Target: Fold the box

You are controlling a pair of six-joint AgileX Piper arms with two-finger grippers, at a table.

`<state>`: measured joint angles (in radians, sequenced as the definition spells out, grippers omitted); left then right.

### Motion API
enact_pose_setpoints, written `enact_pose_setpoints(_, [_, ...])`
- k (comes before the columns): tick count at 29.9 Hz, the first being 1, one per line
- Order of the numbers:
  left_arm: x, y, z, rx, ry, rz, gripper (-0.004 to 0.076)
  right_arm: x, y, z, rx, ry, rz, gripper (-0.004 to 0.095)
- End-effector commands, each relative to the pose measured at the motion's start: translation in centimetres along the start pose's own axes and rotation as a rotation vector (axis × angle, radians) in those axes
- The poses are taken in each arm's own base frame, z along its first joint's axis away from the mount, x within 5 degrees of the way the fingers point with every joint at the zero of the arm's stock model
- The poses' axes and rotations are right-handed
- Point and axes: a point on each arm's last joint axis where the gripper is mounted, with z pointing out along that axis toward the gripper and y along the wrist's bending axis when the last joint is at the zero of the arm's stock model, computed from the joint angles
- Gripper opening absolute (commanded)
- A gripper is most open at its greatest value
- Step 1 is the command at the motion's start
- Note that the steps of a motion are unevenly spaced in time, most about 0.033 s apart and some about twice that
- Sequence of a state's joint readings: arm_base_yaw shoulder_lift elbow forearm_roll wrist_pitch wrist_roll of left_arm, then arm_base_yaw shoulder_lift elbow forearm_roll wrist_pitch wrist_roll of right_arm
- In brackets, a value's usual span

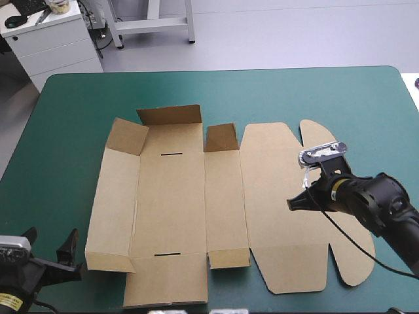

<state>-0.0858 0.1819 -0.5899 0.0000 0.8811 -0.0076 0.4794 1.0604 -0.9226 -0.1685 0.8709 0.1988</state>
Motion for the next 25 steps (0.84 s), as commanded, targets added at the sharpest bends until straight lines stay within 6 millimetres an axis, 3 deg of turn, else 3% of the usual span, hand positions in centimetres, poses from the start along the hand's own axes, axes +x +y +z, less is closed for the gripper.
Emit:
enact_pose_setpoints(1, [-3.5, -0.1, 0.5, 0.014, -0.002, -0.011, 0.0544, 0.6, -0.3, -1.7, -0.008, -0.109, 0.016, -0.0005])
enact_pose_setpoints(5, [-4.9, -0.2, 2.6, 0.012, 0.182, -0.016, 0.0535, 2.1, -0.5, -2.5, -0.007, -0.117, 0.022, -0.0005])
enact_pose_setpoints(9, [-6.0, -0.1, 6.0, -0.002, 0.344, -0.005, 0.0502, 2.8, -0.6, -2.8, -0.011, -0.126, 0.023, -0.0005])
enact_pose_setpoints(18, [-5.1, -0.1, 13.3, -0.026, 0.609, -0.071, 0.0501, 3.3, -0.7, -2.9, -0.003, -0.086, 0.022, -0.0005])
enact_pose_setpoints(22, [-4.5, 0.5, 15.0, -0.055, 0.677, -0.185, 0.0499, 3.7, -0.8, -3.6, -0.017, -0.114, 0.035, -0.0005])
enact_pose_setpoints(25, [-4.3, 1.8, 15.1, -0.059, 0.698, -0.281, 0.0490, 4.9, -0.9, -4.4, -0.027, -0.146, 0.044, -0.0005])
